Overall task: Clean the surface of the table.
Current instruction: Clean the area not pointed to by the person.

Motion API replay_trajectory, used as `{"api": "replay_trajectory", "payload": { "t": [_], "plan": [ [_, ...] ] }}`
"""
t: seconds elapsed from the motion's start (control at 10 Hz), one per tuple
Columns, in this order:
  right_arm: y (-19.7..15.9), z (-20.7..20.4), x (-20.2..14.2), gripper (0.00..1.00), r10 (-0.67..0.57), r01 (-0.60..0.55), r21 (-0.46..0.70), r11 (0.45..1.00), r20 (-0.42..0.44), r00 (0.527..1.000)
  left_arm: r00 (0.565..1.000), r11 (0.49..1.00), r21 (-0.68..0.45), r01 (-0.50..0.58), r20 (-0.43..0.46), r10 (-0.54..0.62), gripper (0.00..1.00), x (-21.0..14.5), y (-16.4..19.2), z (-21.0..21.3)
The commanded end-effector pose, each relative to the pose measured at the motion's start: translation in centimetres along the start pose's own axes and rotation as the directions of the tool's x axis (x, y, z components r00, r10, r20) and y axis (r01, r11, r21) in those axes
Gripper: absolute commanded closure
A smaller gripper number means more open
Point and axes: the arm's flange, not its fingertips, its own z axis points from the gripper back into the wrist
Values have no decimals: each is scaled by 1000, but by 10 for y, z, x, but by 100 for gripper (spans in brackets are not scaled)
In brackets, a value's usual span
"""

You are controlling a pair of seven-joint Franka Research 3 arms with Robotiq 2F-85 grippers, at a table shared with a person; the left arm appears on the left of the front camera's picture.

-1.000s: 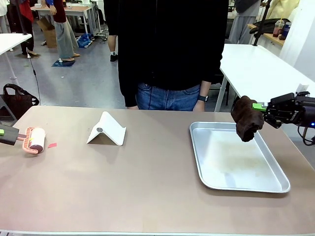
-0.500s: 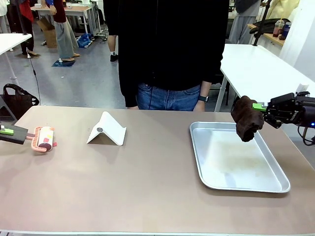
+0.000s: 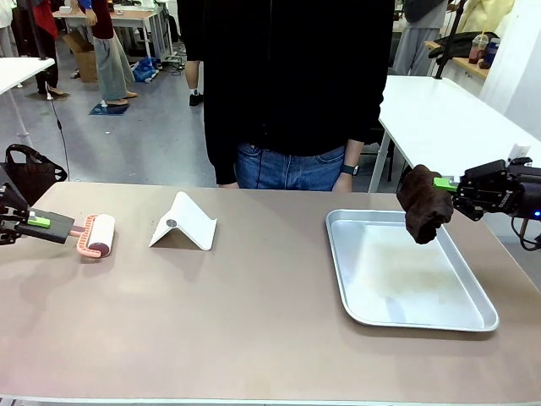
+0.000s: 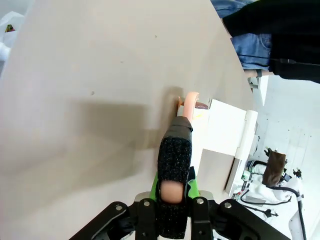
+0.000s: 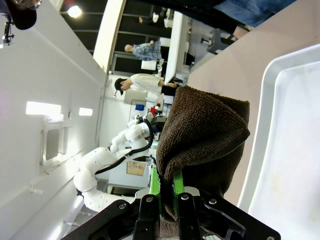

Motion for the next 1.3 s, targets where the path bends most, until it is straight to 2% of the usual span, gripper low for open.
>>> {"api": "replay_trajectory", "payload": {
  "t": [0.0, 0.2, 0.4, 0.7, 1.0, 1.2],
  "plan": [
    [6, 2, 2, 89, -21, 21, 0, 1000, -9, 1000, 1000, 998, 63, 29, 0, -29, 78, 6, 16, -28],
    [6, 2, 2, 89, -21, 21, 0, 1000, -9, 1000, 993, 991, -73, 115, 15, -114, 78, -1, -3, -21],
    [6, 2, 2, 89, -21, 21, 0, 1000, -9, 1000, 975, 951, -214, 221, 47, -216, 78, -28, -28, 7],
    [6, 2, 2, 89, -21, 21, 0, 1000, -9, 1000, 951, 896, -325, 304, 54, -304, 78, -74, -47, 58],
    [6, 2, 2, 89, -21, 21, 0, 1000, -9, 1000, 963, 894, -380, 239, -25, -269, 78, -118, -34, 107],
    [6, 2, 2, 89, -21, 21, 0, 1000, -9, 1000, 977, 899, -398, 184, -27, -211, 78, -142, -8, 133]
  ]
}}
